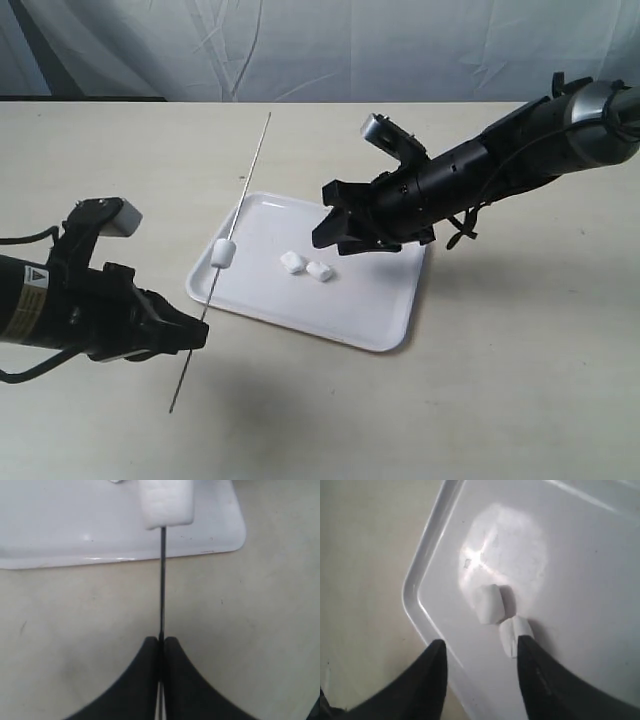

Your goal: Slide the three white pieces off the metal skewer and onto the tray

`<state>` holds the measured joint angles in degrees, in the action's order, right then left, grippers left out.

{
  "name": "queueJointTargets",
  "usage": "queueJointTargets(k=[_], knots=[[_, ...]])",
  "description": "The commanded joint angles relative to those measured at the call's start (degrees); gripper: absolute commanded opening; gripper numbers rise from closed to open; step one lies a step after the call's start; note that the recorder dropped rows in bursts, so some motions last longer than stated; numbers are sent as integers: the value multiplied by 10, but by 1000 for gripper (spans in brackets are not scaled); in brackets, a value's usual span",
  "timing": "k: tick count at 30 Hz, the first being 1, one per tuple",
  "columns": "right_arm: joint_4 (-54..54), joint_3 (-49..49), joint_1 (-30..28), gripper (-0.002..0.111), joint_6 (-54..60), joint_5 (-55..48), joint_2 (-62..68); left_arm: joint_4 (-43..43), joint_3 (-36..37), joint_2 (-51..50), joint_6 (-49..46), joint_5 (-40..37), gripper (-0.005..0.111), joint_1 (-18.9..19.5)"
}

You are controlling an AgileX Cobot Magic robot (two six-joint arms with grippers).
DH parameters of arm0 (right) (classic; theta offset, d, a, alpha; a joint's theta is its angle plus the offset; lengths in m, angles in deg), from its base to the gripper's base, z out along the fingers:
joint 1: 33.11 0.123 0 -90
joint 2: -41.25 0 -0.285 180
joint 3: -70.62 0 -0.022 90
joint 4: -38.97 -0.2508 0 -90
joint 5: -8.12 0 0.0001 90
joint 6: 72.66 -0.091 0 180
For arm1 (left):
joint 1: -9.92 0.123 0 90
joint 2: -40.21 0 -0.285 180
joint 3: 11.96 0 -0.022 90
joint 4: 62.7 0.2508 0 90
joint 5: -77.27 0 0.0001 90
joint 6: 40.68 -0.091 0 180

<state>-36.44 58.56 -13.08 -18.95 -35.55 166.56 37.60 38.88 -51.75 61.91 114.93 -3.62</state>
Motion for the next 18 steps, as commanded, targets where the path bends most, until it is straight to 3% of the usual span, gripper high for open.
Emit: queueJointTargets(k=[1, 9, 18], knots=[[-40, -3, 1, 45, 47, -61, 0, -4, -16, -35, 3, -5, 0, -3], [-107, -3, 1, 45, 117, -205, 0, -4, -55, -70, -2, 15, 0, -3], [-132, -3, 1, 45, 134, -227, 0, -8, -97, -88, -2, 100, 0, -3]])
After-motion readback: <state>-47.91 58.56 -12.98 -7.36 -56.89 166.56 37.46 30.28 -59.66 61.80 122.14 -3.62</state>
